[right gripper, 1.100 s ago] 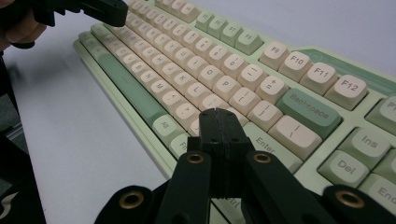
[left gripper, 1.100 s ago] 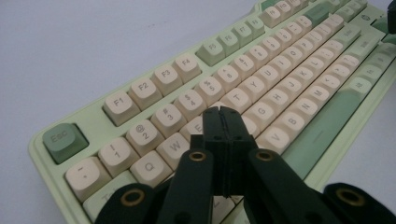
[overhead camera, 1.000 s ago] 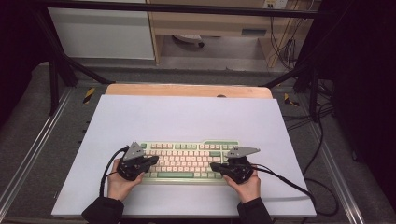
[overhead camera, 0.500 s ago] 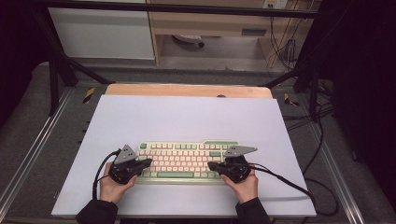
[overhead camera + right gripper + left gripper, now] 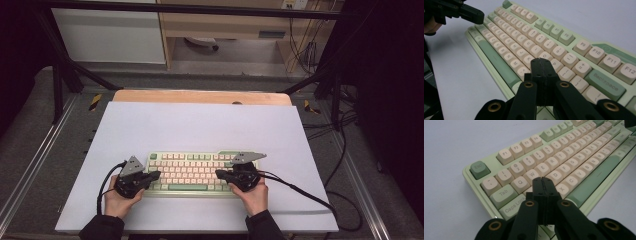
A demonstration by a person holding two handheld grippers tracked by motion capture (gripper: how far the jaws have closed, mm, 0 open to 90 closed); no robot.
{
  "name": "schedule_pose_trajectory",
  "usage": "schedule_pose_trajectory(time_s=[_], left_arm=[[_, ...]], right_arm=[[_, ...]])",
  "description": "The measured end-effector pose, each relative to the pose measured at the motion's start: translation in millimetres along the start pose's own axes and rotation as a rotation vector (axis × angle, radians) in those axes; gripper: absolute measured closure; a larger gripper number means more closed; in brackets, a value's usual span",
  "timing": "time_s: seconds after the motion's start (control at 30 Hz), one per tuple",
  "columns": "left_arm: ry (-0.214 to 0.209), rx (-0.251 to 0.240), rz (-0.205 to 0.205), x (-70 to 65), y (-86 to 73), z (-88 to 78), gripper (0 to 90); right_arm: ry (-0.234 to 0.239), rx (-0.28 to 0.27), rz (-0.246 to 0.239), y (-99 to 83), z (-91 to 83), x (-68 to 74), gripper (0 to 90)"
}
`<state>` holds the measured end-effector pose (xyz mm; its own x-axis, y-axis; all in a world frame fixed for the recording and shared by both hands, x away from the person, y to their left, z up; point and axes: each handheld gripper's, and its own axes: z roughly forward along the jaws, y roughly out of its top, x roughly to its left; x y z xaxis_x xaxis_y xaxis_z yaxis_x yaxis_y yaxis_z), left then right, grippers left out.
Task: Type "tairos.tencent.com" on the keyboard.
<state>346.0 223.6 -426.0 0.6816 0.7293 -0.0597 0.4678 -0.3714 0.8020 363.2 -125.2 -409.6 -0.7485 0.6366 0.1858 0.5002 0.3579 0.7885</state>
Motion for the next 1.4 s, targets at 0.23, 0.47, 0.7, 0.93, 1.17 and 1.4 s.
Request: schedule_pose_trajectory(time_s=[0.23,0.47,0.7,0.93,1.17,1.4], left_arm=[[-0.003,-0.003,-0.005,1.2,-0.1,-0.6,90.0],[-0.004,-0.002,-0.005,1.2,-0.1,0.4,90.0],[-0.005,-0.001,-0.003,0.9,-0.1,0.6,90.0],[-0.003,0.000,-0.001,1.1,-0.2,0.8,90.0],[-0.004,0.001,0.001,0.8,-0.1,1.1,90.0],[-0.004,0.001,0.002,0.5,-0.1,1.3,90.0]], right_arm=[[-0.022,0.007,0.004,8.9,15.0,1.0,90.0],[-0.039,0.017,0.022,9.6,25.6,-4.3,90.0],[-0.056,0.043,0.008,11.8,38.3,-2.1,90.0],[-0.057,0.057,0.000,13.9,48.1,-1.2,90.0],[-0.058,0.058,0.004,12.5,50.3,-1.3,90.0],[-0.056,0.065,-0.002,10.8,52.9,-2.0,90.0]])
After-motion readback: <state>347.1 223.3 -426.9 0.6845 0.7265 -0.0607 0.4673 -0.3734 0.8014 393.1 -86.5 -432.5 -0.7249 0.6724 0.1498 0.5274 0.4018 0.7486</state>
